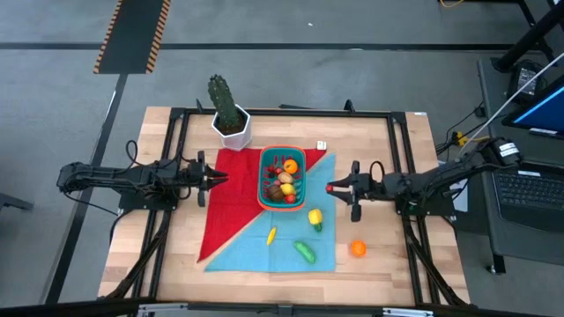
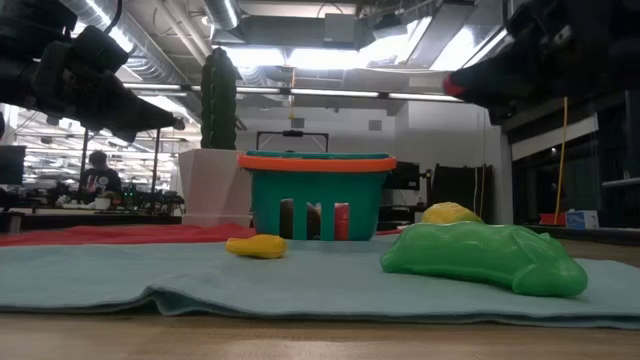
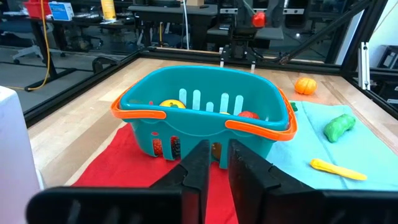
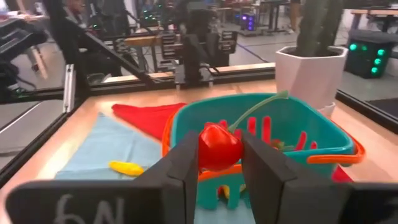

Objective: Pick and placing Produce into tupperware
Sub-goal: Put the cherry into the basket

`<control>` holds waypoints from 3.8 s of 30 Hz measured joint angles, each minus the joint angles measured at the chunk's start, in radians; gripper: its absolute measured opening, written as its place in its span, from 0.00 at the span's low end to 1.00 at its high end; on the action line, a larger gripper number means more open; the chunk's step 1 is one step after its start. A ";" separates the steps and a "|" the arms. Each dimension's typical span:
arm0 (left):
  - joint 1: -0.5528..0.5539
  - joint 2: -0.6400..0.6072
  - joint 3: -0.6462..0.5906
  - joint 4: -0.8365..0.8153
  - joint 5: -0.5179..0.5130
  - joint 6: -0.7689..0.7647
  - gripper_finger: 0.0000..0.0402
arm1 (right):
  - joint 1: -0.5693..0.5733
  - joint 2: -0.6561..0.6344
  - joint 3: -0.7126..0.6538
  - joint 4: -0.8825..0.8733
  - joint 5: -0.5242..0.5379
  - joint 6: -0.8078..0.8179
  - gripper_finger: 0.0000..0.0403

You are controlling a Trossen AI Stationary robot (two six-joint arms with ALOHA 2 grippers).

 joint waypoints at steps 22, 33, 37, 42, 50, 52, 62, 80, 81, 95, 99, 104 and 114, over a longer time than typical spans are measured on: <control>0.000 0.000 0.000 0.000 0.000 0.001 0.00 | -0.156 0.178 0.165 -0.031 -0.114 -0.073 0.25; 0.000 0.000 0.000 0.000 0.000 0.000 0.06 | -0.254 0.425 0.362 -0.040 -0.321 -0.084 0.25; 0.000 0.000 0.000 0.002 0.000 0.001 0.09 | -0.267 0.501 0.433 -0.043 -0.395 -0.112 0.25; 0.000 0.000 0.000 0.003 0.000 0.001 0.12 | -0.280 0.556 0.501 -0.046 -0.458 -0.133 0.25; 0.000 0.000 0.000 0.004 0.001 0.000 0.16 | -0.296 0.567 0.619 -0.265 -0.505 -0.178 0.25; 0.000 0.000 0.000 0.004 0.001 0.000 0.16 | -0.296 0.567 0.653 -0.323 -0.505 -0.197 0.25; 0.000 0.000 0.000 0.001 0.002 -0.026 0.20 | -0.296 0.567 0.830 -0.784 -0.504 -0.261 0.25; 0.000 0.000 0.000 0.000 0.002 -0.029 0.13 | -0.296 0.596 0.974 -0.967 -0.502 -0.318 0.25; 0.000 0.000 0.000 0.000 0.002 -0.029 0.12 | -0.296 0.614 0.974 -0.960 -0.502 -0.319 0.25; 0.000 0.000 0.000 0.000 0.002 -0.028 0.05 | -0.307 0.764 0.972 -0.886 -0.505 -0.340 0.25; 0.000 0.000 0.000 0.000 0.002 -0.027 0.03 | -0.307 0.789 0.973 -0.880 -0.506 -0.340 0.25; 0.000 0.000 0.000 -0.001 0.002 -0.027 0.01 | -0.307 0.787 0.972 -0.875 -0.529 -0.341 0.25; 0.000 0.000 0.000 -0.001 0.002 -0.026 0.04 | -0.307 0.785 0.972 -0.870 -0.530 -0.311 0.36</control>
